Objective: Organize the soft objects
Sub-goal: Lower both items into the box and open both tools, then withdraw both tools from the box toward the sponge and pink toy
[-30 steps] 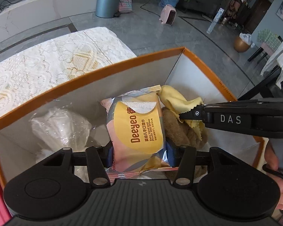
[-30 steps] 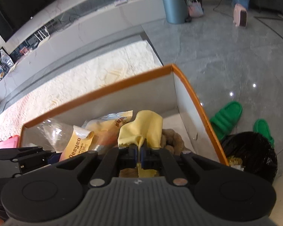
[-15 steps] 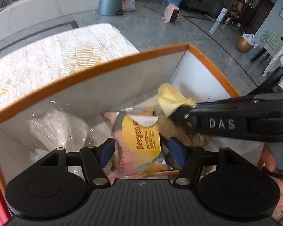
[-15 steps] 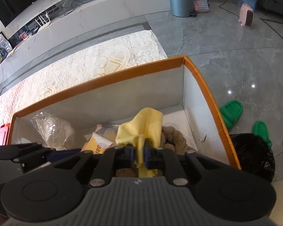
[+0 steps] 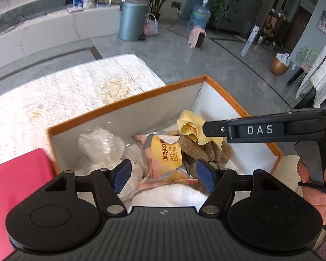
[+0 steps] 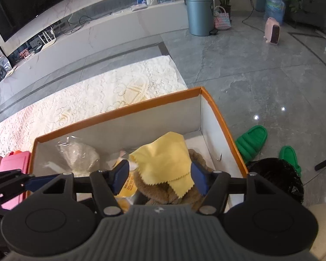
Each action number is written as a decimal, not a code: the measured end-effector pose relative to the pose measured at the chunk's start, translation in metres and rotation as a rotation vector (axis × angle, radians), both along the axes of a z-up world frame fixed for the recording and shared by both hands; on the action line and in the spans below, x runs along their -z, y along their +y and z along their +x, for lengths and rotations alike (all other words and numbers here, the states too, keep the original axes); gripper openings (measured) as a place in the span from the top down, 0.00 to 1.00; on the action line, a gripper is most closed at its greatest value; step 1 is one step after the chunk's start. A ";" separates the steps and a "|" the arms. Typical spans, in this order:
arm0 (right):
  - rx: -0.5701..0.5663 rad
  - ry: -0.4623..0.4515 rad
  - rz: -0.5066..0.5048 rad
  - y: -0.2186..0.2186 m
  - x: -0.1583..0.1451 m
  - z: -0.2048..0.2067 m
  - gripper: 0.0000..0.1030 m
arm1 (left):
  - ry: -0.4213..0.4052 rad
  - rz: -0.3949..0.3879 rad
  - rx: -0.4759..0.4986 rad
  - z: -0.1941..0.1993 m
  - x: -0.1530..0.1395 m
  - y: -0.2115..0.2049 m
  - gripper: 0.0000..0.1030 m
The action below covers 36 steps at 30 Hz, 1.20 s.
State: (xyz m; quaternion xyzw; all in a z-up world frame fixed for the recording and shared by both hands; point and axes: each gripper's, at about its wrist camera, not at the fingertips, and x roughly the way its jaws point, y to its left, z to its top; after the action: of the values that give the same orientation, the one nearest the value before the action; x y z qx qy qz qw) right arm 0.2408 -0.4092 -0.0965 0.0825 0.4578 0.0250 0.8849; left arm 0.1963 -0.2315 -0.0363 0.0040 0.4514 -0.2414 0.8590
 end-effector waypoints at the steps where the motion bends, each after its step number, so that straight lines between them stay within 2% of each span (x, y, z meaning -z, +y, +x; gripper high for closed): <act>1: 0.001 -0.004 -0.007 0.004 -0.003 -0.005 0.39 | -0.011 -0.003 -0.004 -0.006 -0.004 0.003 0.22; 13: -0.017 -0.103 -0.051 0.059 -0.037 -0.090 0.38 | -0.148 -0.046 -0.069 -0.078 -0.045 0.059 0.22; 21: -0.055 -0.206 -0.046 0.109 -0.051 -0.149 0.34 | -0.228 -0.065 -0.149 -0.123 -0.053 0.102 0.23; 28: -0.086 -0.303 0.032 0.165 -0.043 -0.189 0.33 | -0.329 -0.017 -0.279 -0.160 -0.049 0.148 0.23; 32: -0.107 -0.343 0.050 0.202 -0.033 -0.202 0.32 | -0.348 -0.006 -0.370 -0.177 -0.042 0.179 0.23; 36: -0.144 -0.331 0.075 0.235 -0.021 -0.204 0.29 | -0.351 -0.011 -0.434 -0.185 -0.034 0.206 0.23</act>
State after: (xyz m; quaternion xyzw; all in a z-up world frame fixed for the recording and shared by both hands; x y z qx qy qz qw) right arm 0.0365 -0.1741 -0.0759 0.0773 0.3092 0.1189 0.9404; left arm 0.0114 -0.0251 -0.0022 -0.0559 0.2848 -0.0497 0.9557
